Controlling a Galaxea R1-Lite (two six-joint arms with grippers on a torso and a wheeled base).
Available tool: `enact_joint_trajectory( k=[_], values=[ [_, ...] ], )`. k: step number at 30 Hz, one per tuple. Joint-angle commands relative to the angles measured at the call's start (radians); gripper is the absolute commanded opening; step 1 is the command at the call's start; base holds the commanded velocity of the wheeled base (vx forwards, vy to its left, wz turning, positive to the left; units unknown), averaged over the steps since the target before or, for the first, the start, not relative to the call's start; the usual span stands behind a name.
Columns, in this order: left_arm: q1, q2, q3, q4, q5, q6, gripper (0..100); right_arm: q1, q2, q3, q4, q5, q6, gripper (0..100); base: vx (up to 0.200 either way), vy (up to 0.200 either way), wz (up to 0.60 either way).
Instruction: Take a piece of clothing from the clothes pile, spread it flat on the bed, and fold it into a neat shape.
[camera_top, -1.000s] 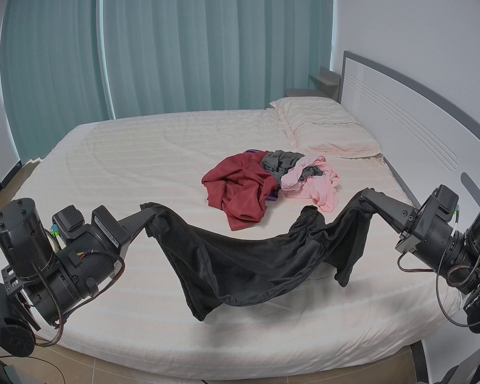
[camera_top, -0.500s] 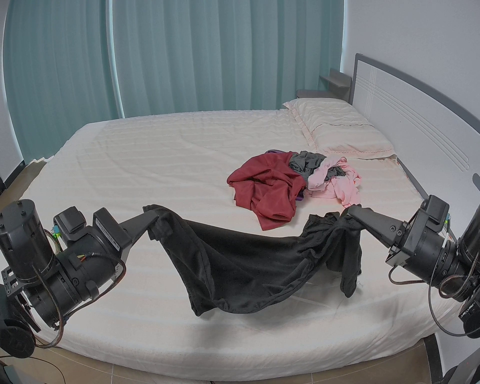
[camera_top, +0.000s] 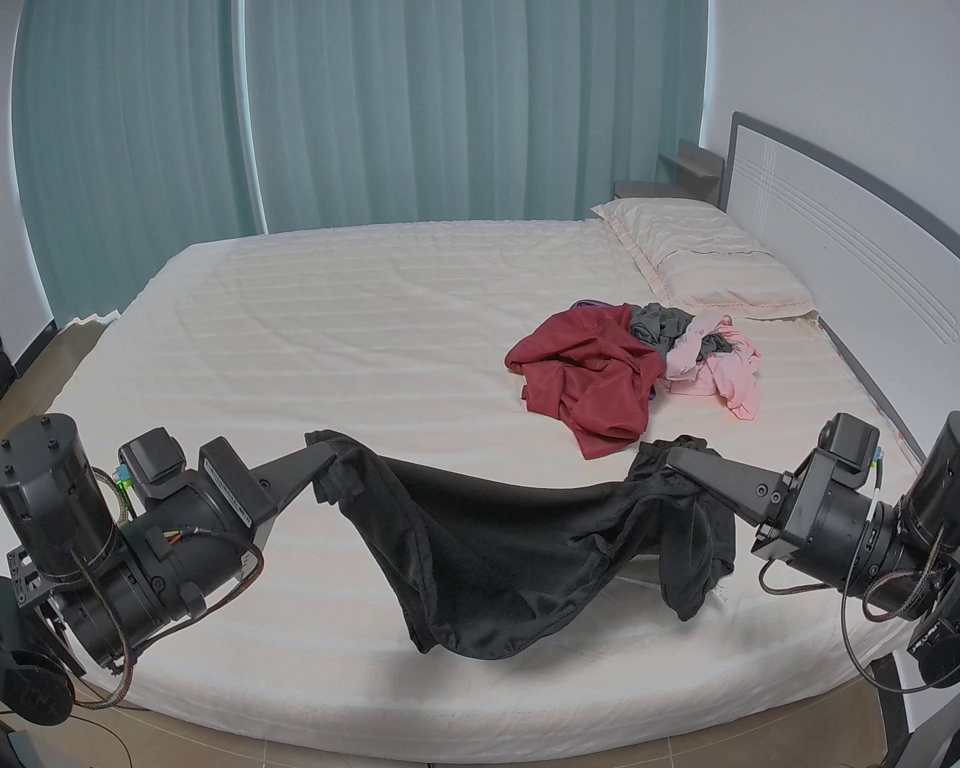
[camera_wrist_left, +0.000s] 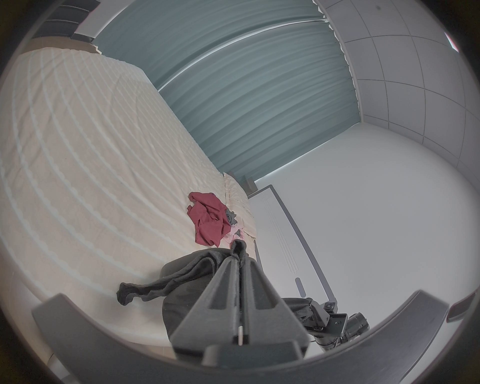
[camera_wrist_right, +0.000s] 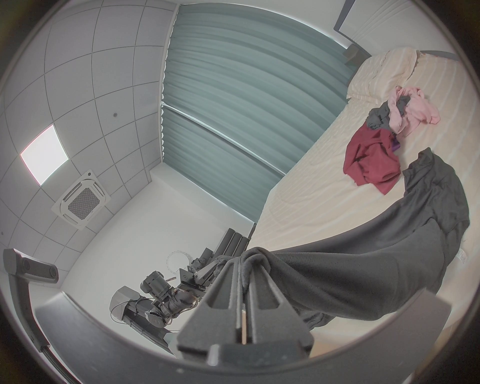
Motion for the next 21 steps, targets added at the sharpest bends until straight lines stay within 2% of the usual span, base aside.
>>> enact_joint_trajectory(
  k=[1,5,21],
  values=[
    [-0.008,-0.001,0.004,0.000,-0.001,0.000,0,0.007,0.006,0.002,-0.001,0.001,0.000,0,0.000,0.200,0.00],
    [-0.008,-0.005,0.008,0.000,-0.026,0.000,0,0.010,-0.004,0.002,-0.001,0.001,0.000,0,0.000,0.200,0.00],
    [-0.008,-0.018,0.008,0.000,-0.021,0.001,0,0.008,-0.029,0.001,-0.001,-0.001,0.000,0,0.000,0.200,0.00]
  ],
)
